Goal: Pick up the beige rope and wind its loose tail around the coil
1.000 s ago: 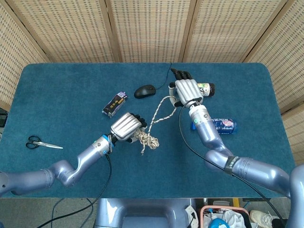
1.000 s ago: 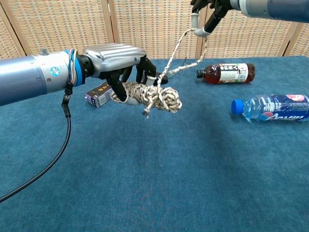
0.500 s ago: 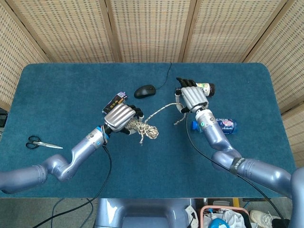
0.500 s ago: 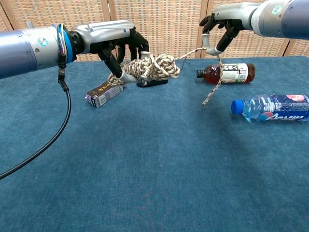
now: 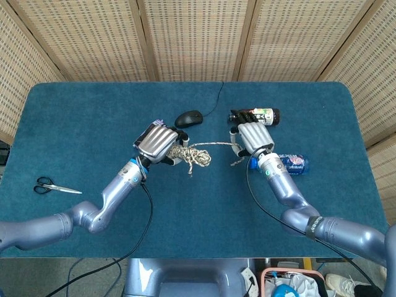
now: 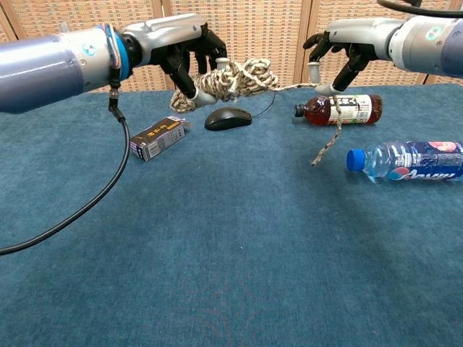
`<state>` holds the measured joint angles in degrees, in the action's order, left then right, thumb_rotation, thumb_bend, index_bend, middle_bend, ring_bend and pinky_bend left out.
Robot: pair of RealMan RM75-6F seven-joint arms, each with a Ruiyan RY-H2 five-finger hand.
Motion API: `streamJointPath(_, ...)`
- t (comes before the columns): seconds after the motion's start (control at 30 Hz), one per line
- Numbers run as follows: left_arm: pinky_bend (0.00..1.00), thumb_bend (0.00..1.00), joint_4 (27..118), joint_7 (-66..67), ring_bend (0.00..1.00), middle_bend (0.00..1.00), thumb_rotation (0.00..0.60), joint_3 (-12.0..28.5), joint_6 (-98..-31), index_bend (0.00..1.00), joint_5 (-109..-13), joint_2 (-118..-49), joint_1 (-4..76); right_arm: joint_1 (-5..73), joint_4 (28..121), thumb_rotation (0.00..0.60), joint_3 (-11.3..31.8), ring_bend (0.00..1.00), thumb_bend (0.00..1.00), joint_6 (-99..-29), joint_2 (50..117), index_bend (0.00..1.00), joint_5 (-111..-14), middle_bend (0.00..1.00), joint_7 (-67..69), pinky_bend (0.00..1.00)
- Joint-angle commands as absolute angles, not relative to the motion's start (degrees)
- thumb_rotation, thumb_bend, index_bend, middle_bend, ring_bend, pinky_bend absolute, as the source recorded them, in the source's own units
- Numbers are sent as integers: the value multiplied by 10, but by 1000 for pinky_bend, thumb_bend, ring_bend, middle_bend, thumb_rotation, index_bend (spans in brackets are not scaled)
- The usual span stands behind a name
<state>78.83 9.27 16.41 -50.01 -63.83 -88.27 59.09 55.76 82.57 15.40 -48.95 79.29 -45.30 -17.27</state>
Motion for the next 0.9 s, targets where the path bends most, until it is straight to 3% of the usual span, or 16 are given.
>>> streamJointPath(0.03, 576, 422, 798, 150, 449, 517, 600, 189, -510, 650, -583, -896, 610, 545, 846, 600, 157, 0, 523, -507, 787, 687, -442, 0, -170, 26)
streamJointPath(0.9, 577, 421, 784, 280, 450, 517, 600, 223, -539, 650, -403, -928, 665, 486, 991, 600, 132, 0, 523, -553, 737, 687, -499, 0, -158, 29)
